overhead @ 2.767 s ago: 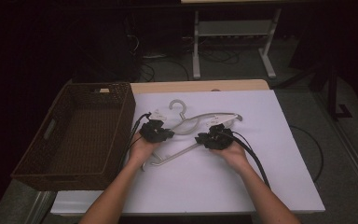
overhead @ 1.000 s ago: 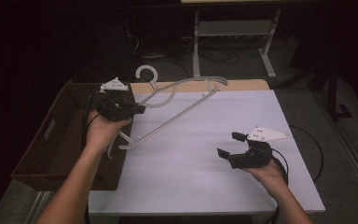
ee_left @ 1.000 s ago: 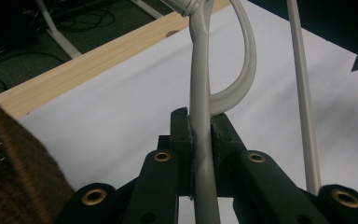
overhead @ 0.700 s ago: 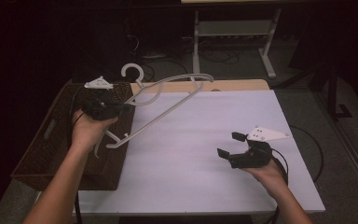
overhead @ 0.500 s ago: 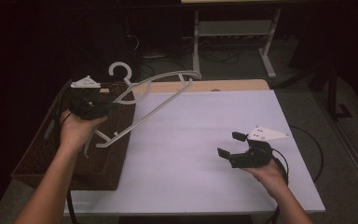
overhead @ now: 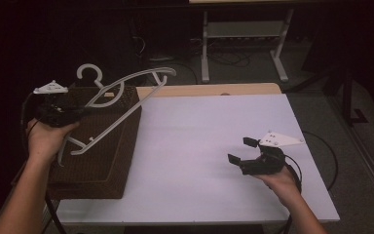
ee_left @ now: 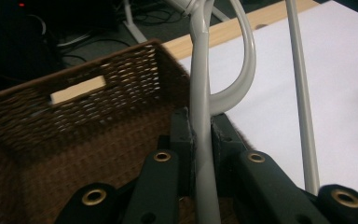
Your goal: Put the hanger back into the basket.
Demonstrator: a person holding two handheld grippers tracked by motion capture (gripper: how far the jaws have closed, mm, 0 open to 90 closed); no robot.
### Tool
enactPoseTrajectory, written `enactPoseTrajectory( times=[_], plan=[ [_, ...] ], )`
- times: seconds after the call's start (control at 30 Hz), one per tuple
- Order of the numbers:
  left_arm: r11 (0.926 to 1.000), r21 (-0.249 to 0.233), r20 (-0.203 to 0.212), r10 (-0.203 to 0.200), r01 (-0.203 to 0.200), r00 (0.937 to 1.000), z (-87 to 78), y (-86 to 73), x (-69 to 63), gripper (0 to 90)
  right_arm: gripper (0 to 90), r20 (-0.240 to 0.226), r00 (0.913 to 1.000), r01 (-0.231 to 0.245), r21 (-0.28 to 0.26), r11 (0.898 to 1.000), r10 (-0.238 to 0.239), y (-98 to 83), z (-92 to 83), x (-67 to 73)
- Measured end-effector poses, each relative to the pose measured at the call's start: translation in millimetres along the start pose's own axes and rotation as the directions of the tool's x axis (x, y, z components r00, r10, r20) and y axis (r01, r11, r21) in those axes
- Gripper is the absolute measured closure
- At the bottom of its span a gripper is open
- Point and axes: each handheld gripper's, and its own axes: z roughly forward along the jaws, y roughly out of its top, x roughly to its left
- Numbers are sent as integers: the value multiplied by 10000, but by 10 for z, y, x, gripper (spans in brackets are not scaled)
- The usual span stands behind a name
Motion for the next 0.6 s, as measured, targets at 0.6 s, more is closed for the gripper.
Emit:
enactPoseTrajectory(
  times=[0.6],
  plan=[
    [9983, 562, -1238, -110, 181, 9922, -286, -339, 529, 824, 135, 64, 10000, -26, 75, 10000, 26, -8, 1, -6]
  ],
)
